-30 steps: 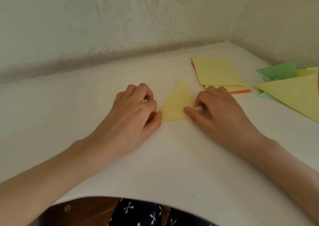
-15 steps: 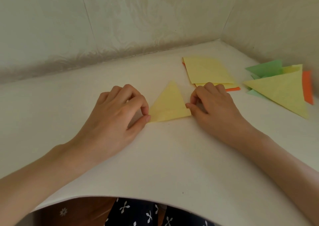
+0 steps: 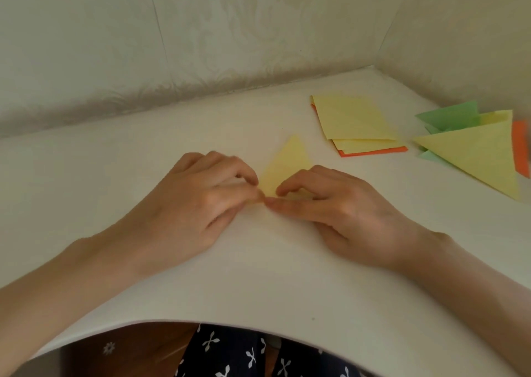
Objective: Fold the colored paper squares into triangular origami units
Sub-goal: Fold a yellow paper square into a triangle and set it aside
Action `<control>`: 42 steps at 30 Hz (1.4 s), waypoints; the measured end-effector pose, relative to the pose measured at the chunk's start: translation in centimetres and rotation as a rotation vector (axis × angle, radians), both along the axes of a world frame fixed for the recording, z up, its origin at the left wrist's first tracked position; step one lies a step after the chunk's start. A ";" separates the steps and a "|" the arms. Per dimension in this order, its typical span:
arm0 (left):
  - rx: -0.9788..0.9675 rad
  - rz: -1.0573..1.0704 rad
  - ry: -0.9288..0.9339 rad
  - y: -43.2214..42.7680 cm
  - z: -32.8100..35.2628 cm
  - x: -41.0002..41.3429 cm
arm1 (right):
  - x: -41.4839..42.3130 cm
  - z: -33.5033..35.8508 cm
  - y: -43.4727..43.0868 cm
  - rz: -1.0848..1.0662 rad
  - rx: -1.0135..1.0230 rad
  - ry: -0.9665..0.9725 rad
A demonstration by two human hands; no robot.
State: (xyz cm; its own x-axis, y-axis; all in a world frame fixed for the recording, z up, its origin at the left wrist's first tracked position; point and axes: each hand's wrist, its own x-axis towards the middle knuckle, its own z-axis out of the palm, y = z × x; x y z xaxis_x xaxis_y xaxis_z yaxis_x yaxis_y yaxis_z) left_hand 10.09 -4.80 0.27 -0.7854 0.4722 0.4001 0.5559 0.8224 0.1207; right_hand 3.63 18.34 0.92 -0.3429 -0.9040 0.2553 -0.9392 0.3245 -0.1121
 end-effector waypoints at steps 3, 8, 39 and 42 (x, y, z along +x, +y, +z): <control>-0.053 -0.078 0.015 -0.8 -0.4 1.0 | 0.0 -0.2 0.1 0.006 -0.007 0.001; 0.058 -0.019 -0.051 -0.6 -0.2 1.1 | -0.1 -0.4 0.1 -0.020 -0.039 -0.017; 0.034 -0.162 -0.134 -2.0 0.4 1.1 | 0.1 -0.6 0.6 -0.029 -0.081 -0.016; 0.008 -0.132 -0.138 -1.9 0.4 1.0 | 0.1 -0.5 0.6 -0.021 -0.072 -0.007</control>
State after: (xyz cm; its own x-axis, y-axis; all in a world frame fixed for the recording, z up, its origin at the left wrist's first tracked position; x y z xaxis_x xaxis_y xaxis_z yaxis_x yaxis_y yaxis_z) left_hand 11.04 -6.66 0.69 -0.7646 0.5720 0.2970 0.6366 0.7423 0.2092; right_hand 3.72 18.92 0.41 -0.3635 -0.8760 0.3171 -0.9314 0.3348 -0.1429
